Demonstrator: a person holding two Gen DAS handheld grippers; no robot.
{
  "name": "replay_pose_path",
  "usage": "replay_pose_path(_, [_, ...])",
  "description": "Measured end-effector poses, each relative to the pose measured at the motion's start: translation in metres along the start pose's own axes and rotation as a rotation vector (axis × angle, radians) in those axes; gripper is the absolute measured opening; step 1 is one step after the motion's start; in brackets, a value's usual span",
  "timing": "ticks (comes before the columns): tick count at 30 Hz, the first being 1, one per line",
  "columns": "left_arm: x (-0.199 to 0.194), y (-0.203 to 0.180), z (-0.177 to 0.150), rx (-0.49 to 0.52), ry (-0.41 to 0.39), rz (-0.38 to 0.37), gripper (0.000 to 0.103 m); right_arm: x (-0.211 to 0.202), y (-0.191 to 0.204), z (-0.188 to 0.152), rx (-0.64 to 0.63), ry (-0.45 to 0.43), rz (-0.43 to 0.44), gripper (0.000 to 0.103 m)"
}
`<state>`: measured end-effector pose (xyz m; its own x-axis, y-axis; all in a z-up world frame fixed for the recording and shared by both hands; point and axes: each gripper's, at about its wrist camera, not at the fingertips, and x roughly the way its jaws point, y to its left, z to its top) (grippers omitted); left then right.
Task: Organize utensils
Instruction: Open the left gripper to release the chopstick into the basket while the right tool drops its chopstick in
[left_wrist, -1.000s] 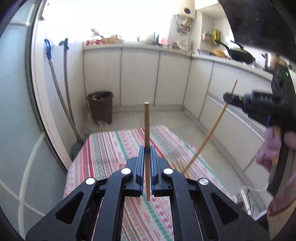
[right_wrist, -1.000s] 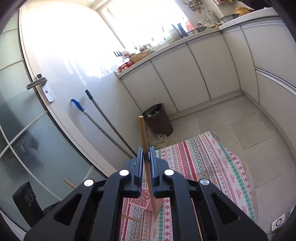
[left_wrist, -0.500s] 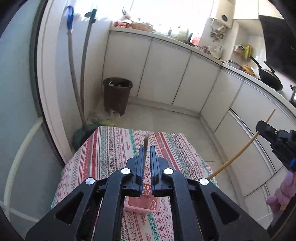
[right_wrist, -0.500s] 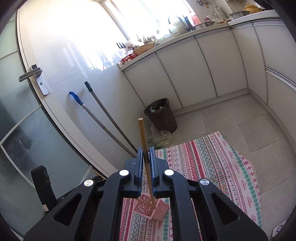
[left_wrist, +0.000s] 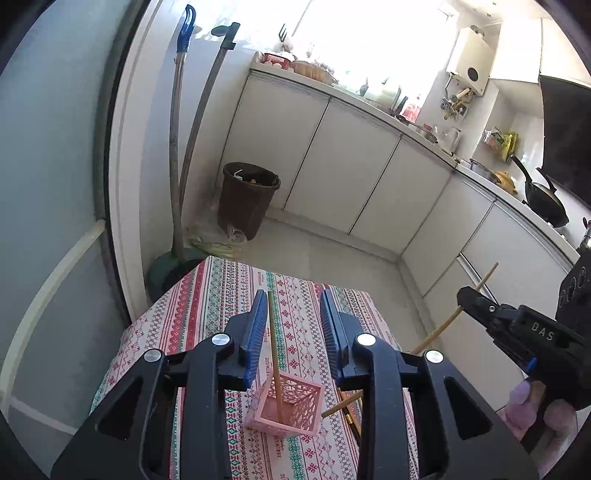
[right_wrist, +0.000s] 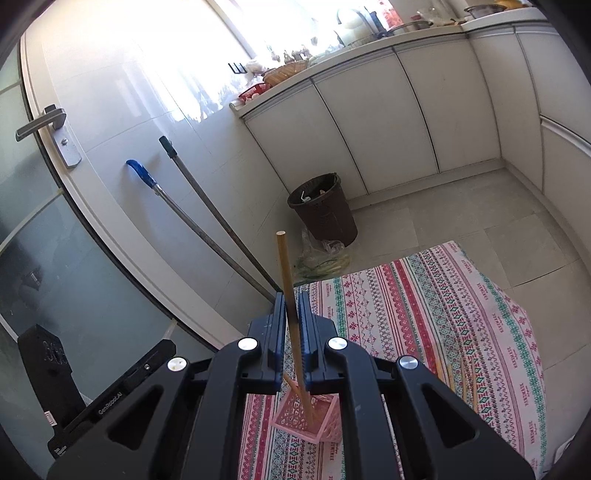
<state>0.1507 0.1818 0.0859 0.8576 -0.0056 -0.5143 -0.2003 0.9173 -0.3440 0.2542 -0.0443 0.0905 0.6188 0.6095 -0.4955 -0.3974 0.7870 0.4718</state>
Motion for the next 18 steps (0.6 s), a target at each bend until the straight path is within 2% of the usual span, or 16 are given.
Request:
replay_pose_path(5, [0.003,0.004,0.0,0.001,0.007,0.0,0.028,0.026,0.008,-0.01,-0.011,0.044,-0.014,0.009])
replay_pose_path(7, [0.005,0.007,-0.001,-0.004,0.011,0.003,0.033,0.039,0.011,-0.015,-0.028,0.077,-0.021,0.01])
replay_pose_path(8, [0.007,0.008,-0.001,-0.009,0.015,0.005,0.034,0.045,0.01,-0.017,-0.023,0.085,-0.037,0.014])
replay_pose_path(9, [0.009,0.01,-0.002,-0.014,0.021,0.007,0.034,0.049,0.008,-0.019,-0.013,0.088,-0.048,0.024])
replay_pose_path(10, [0.011,0.011,-0.003,-0.017,0.029,0.006,0.034,0.053,0.007,-0.022,-0.011,0.095,-0.054,0.03])
replay_pose_path(16, [0.016,0.008,-0.008,0.0,0.045,0.009,0.034,0.053,0.014,-0.028,-0.062,0.09,-0.089,0.029])
replay_pose_path(18, [0.016,0.005,-0.011,0.008,0.046,0.011,0.037,0.049,0.017,-0.03,-0.086,0.082,-0.11,0.03])
